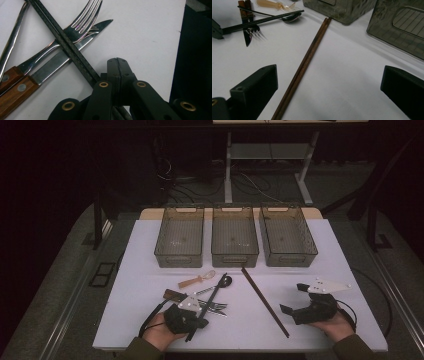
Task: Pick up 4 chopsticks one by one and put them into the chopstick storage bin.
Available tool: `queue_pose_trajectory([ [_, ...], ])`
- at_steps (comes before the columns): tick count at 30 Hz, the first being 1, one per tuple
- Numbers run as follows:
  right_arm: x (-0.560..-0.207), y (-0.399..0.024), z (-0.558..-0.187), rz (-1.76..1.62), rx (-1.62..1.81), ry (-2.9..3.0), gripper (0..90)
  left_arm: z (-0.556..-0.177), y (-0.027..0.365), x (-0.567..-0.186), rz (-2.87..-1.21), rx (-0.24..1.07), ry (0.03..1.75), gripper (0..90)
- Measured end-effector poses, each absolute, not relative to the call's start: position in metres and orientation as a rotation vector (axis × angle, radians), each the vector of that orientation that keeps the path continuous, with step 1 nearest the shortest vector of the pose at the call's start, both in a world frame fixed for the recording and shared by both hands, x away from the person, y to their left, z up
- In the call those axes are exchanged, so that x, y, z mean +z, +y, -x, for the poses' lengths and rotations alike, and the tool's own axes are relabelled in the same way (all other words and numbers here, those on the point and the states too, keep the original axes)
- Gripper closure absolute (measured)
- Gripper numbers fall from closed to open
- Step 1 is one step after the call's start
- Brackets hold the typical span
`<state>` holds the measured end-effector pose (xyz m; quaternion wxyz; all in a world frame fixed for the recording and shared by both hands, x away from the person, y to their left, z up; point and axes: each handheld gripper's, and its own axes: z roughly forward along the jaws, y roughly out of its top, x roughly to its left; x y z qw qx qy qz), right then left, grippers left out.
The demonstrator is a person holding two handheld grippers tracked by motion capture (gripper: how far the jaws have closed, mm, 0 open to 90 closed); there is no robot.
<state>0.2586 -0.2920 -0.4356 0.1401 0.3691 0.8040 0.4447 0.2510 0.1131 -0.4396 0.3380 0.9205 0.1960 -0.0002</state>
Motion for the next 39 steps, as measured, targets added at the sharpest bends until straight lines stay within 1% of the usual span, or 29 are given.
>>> queue_pose_trajectory([
  [39, -0.435, -0.292, -0.258, -1.067, 1.285, 2.319, 0.8, -0.257, 0.144, -0.435, -2.434, 0.062, 0.601, 89.8],
])
